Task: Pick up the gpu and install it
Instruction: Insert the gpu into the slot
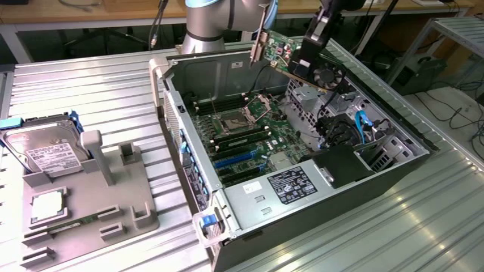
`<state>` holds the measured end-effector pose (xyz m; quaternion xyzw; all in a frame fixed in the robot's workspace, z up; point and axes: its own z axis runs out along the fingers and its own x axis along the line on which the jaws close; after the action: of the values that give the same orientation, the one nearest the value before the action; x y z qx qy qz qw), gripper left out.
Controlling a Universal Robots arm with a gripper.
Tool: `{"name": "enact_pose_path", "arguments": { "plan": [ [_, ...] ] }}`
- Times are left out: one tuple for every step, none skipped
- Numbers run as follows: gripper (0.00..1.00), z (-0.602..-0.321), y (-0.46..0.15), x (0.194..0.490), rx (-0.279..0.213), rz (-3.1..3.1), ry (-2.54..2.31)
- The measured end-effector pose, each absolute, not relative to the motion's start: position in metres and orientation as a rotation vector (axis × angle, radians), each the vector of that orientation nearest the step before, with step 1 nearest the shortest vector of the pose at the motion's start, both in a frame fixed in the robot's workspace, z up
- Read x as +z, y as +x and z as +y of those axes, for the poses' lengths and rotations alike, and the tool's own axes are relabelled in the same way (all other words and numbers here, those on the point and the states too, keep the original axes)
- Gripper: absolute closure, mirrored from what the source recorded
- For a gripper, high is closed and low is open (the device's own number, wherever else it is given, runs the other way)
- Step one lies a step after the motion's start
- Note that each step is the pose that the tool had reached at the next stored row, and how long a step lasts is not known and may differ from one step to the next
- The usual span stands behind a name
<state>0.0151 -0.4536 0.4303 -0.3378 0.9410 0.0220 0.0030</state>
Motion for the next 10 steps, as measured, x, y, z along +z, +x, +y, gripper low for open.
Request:
{"name": "enact_pose_path", "arguments": {
  "plan": [
    [0.72,-0.4536,0.0150,0.4303,0.069,2.948,-1.066],
    [0.72,-0.4536,0.0150,0.4302,0.069,2.945,-1.075],
    [0.72,-0.4536,0.0150,0.4302,0.069,2.940,-1.089],
    [0.72,-0.4536,0.0150,0.4302,0.069,2.937,-1.099],
    [0.72,-0.4536,0.0150,0.4301,0.069,2.934,-1.107],
    [0.72,-0.4536,0.0151,0.4301,0.069,2.929,-1.118],
    [0.72,-0.4536,0.0150,0.4300,0.069,2.926,-1.127],
    [0.72,-0.4536,0.0150,0.4300,0.069,2.922,-1.138],
    [0.72,-0.4536,0.0150,0.4299,0.069,2.919,-1.148],
    [0.72,-0.4536,0.0150,0.4299,0.069,2.916,-1.156]
  ]
}}
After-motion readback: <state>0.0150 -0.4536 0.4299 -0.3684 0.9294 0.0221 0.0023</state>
